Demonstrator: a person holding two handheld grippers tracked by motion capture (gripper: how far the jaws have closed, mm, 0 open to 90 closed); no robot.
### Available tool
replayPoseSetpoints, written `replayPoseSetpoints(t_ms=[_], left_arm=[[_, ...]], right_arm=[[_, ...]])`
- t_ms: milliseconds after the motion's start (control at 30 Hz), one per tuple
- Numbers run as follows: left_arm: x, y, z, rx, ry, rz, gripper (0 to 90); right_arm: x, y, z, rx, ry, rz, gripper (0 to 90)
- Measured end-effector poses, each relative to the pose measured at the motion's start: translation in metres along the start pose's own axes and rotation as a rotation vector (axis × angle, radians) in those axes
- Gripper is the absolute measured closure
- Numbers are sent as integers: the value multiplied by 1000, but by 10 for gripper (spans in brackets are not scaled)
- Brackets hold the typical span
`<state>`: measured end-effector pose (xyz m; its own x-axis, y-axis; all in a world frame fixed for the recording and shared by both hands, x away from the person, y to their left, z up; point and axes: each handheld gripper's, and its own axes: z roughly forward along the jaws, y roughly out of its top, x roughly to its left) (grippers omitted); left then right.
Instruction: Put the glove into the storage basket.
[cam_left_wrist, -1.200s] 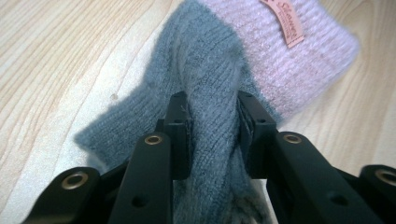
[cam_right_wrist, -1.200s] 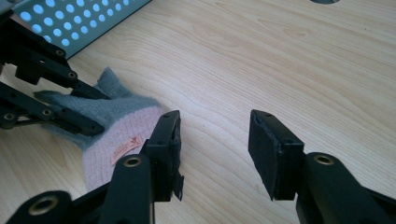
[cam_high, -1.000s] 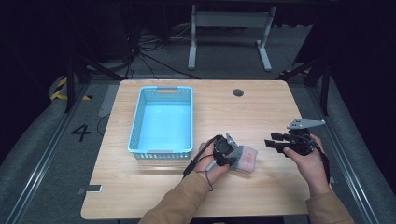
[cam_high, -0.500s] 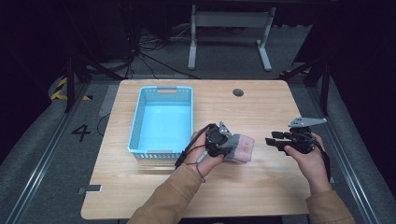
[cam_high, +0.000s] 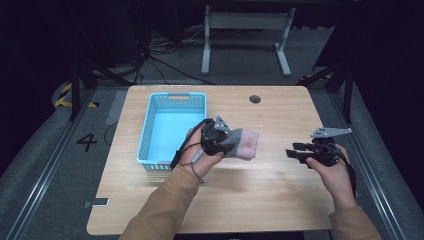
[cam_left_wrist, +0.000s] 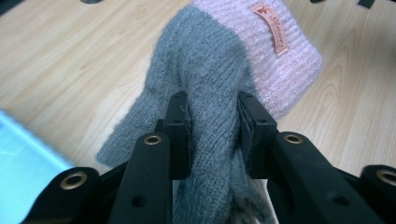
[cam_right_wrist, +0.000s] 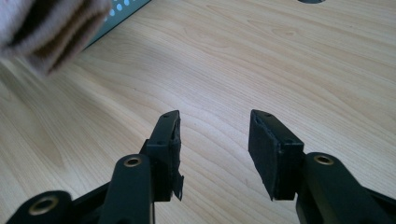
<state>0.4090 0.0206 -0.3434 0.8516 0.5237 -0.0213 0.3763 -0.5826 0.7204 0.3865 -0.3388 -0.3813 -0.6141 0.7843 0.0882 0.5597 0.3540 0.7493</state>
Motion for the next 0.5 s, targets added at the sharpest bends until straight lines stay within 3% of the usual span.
replayPoseSetpoints(t_ms=[500], left_arm=[[40, -14, -40, -30, 59, -42, 692]], right_arm=[[-1, -6, -3, 7, -11, 9, 541]])
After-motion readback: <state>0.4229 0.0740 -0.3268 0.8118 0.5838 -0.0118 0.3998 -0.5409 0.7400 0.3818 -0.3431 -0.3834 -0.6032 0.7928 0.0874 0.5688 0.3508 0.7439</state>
